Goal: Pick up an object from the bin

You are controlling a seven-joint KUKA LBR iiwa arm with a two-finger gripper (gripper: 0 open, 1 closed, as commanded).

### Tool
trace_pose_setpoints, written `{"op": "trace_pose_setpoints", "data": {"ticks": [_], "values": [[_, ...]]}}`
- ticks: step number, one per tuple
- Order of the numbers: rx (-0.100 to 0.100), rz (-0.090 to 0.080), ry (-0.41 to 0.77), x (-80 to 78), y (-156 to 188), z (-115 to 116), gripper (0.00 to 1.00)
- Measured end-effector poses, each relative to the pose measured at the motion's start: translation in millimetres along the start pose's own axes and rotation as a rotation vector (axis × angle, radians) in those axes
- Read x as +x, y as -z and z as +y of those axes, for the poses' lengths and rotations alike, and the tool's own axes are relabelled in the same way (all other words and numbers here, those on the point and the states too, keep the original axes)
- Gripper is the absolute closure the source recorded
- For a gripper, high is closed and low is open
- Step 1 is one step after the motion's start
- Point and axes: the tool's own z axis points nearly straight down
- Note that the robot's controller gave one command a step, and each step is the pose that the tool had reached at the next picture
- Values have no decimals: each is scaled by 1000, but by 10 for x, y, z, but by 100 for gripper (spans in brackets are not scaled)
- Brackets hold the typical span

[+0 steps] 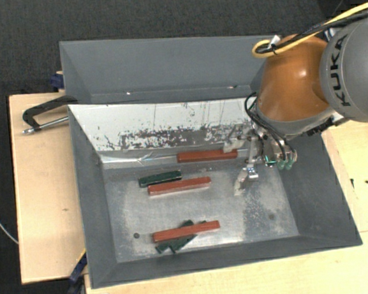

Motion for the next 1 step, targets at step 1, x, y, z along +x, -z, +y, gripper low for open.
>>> {"op": "trace_pose_setpoints", "data": {"ticks": [1], "values": [[0,-4,165,-293,-853,463,100]]}}
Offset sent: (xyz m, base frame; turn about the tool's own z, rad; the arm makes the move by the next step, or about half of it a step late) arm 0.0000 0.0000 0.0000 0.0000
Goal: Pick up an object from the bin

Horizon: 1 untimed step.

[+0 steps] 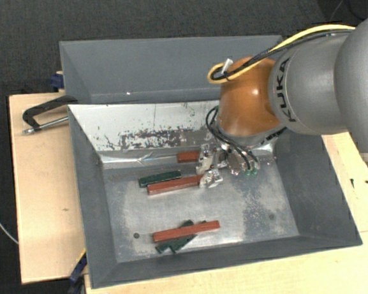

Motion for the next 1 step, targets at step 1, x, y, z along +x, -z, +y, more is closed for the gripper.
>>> {"op": "trace_pose_setpoints", "data": {"ticks": [1], "values": [[0,0,0,0,0,0,100]]}}
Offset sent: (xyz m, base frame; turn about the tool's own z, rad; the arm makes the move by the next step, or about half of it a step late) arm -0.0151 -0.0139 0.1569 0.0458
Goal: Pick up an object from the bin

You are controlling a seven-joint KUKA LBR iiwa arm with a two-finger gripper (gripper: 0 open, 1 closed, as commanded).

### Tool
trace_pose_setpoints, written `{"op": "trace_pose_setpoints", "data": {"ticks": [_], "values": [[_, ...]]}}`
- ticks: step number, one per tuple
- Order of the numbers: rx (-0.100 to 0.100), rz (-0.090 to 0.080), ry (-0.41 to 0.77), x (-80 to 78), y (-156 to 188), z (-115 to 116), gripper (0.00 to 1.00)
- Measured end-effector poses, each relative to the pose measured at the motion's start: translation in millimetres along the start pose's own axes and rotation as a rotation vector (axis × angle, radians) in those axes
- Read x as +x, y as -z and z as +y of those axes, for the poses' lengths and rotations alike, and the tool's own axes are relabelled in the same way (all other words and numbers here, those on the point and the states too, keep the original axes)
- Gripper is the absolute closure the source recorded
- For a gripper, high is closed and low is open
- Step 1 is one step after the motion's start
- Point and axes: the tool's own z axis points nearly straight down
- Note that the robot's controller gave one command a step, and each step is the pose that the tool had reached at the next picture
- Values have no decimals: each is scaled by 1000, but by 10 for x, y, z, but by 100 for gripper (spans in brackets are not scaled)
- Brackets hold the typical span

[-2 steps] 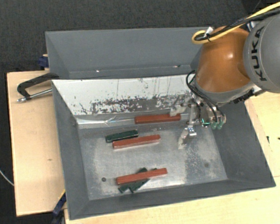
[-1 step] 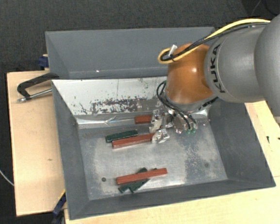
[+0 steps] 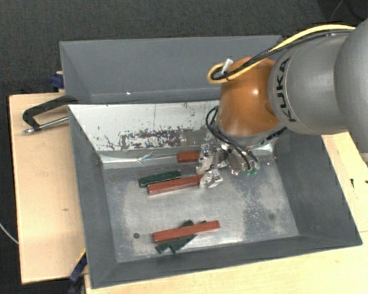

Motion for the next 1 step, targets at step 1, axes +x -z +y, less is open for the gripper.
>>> {"op": "trace_pose_setpoints", "data": {"ticks": [1], "values": [[1,-7,-45,139,1604,-106,100]]}}
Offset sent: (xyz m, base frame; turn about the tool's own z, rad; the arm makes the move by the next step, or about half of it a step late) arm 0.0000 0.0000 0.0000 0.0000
